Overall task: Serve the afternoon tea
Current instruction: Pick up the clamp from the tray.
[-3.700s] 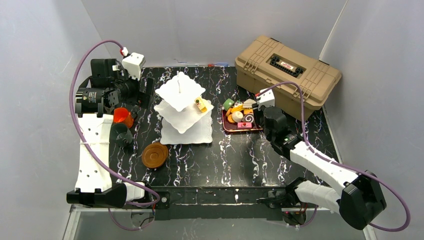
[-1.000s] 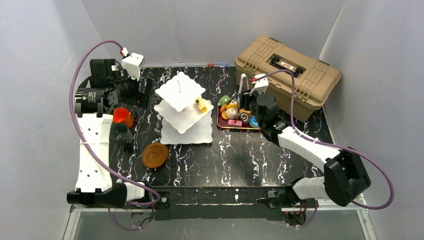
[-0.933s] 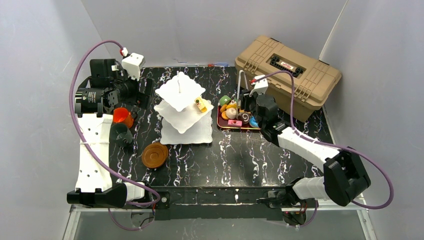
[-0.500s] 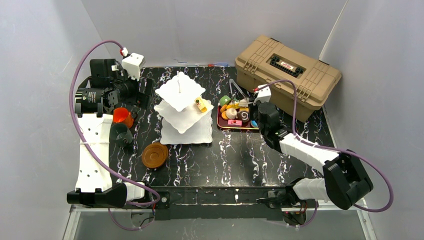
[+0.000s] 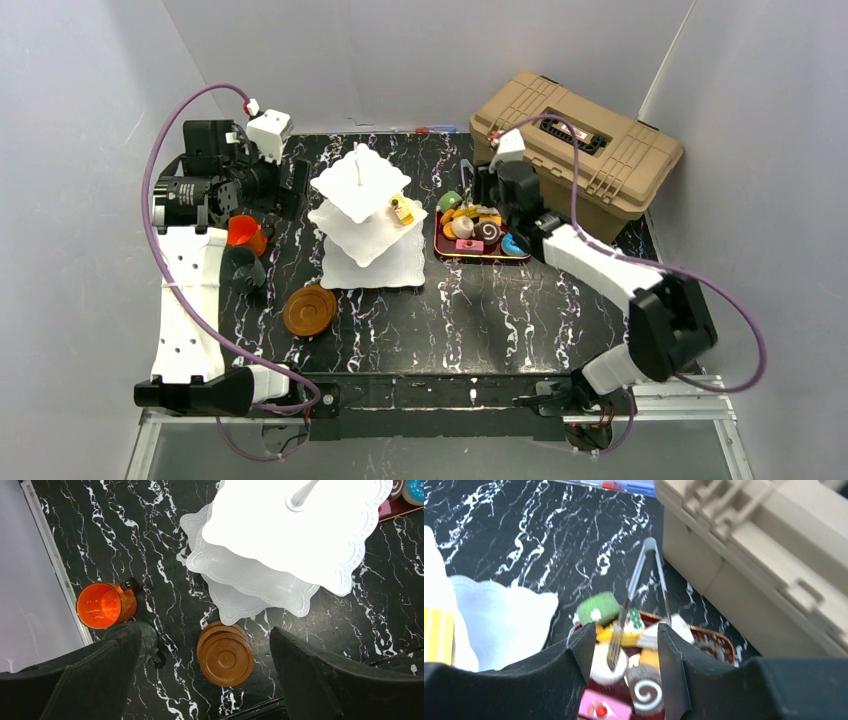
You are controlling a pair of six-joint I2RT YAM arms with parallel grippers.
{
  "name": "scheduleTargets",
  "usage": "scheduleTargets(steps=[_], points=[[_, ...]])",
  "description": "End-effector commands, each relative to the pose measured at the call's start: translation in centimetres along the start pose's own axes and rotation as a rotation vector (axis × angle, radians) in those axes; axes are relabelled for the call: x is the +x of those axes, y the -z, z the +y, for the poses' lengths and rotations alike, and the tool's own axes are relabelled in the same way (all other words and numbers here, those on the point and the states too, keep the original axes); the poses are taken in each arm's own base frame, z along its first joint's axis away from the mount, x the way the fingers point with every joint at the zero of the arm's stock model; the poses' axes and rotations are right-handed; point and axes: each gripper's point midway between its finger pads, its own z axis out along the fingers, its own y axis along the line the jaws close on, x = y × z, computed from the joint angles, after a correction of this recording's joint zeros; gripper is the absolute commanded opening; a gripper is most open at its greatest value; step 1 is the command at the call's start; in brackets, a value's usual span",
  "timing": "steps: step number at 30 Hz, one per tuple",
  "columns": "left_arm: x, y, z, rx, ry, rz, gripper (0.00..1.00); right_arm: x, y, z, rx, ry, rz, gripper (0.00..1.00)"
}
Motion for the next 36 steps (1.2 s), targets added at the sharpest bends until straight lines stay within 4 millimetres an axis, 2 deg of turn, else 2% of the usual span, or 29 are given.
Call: scheduleTargets(steps=[1,5,9,19,25,31,33,35,36], points=[[0.2,0.5,-0.4,0.017,0.005,-0.011,0.98,0.4,-3.6,1.9,-0.027,-0.009,0.117,0.56],[0.2,0.4,-0.3,0.009,0.002,-0.012,0.98,2.2,-6.9,3.3,-0.032,-0.009,0.202,0.48],[0.2,0.2,-0.4,0.017,0.011,-0.010,0.98,4.0,-9.4,3.4,0.016,0.005,0.238,0.41],[0.3,0.2,-0.2,0.007,0.009,-0.013,0.98,6.4,-13.7,2.4,0.142,0.052,0.239,0.38],[0.4,0.3,0.0,-0.010,-0.007,-0.014,0.98,7.6,-14.8,2.1,0.176,0.070,0.246,0.36],[0.7,0.3,0.0,-0.012,-0.011,-0.011,0.98,8.3,-15.0,1.9,0.191,0.075,0.250,0.26],[0.6,0.4,0.1,-0.014,-0.016,-0.015,0.98,8.3,-15.0,1.7,0.198,0.081,0.250,0.19],[0.6,0.6,0.0,-0.015,-0.020,-0.019,0.98,7.7,-14.8,1.6,0.197,0.087,0.239,0.04],[0.5,0.7,0.0,-0.014,-0.020,-0.023,0.98,7.4,-14.7,1.7,0.193,0.092,0.233,0.01]])
